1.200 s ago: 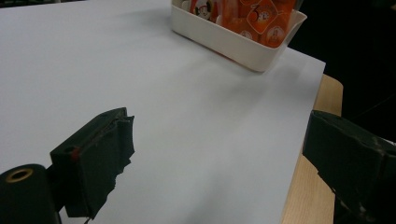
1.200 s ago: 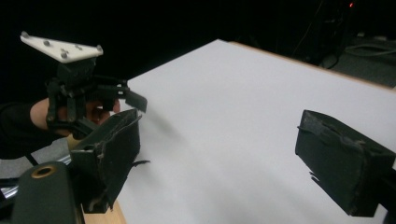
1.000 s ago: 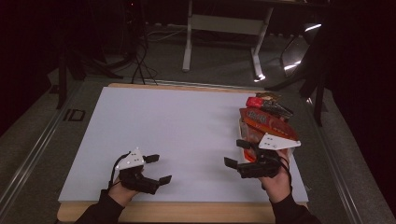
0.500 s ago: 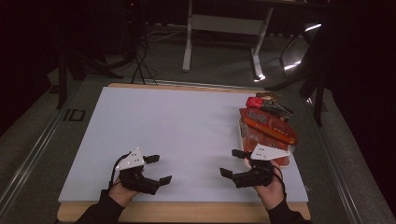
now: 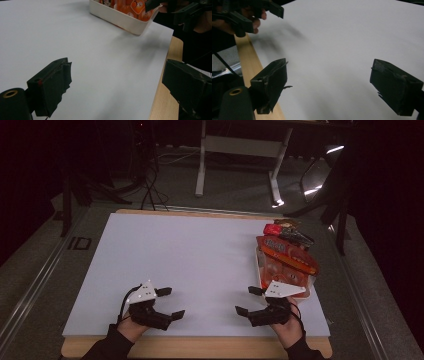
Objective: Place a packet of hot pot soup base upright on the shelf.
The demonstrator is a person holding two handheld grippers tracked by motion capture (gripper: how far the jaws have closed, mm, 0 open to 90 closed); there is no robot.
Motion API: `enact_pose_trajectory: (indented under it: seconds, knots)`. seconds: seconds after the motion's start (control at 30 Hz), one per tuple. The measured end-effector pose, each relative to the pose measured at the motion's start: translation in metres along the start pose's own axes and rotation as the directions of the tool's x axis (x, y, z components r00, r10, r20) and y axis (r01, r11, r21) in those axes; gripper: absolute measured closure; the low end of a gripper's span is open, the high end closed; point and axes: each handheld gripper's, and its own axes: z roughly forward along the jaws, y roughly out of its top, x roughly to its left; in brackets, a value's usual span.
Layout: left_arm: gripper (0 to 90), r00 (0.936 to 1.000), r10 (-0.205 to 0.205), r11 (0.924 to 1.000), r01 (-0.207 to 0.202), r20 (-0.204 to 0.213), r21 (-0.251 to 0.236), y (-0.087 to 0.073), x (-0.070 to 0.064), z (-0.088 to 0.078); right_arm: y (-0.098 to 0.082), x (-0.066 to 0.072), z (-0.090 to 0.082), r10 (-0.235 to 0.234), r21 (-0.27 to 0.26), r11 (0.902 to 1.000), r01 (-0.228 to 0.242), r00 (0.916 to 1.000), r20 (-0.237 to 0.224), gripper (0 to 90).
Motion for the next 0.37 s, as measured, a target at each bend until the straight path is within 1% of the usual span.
enact_pose_trajectory:
  seconds: [0.17, 0.37]
  knots:
    - [8.3, 1.0000, 0.001, 1.0000, -0.001, 0.001, -0.007, 0.0005, 0.0003, -0.0006, -0.0013, -0.0019, 0.0005, 0.005, -0.001, 1.0000, -0.005, 1.0000, 0.007, 14.0]
    - [8.3, 1.0000, 0.004, 1.0000, -0.004, 0.002, -0.004, 0.0004, -0.0001, 0.0002, -0.0023, -0.0029, 0.0011, 0.004, 0.003, 1.0000, -0.004, 0.9999, 0.014, 14.1]
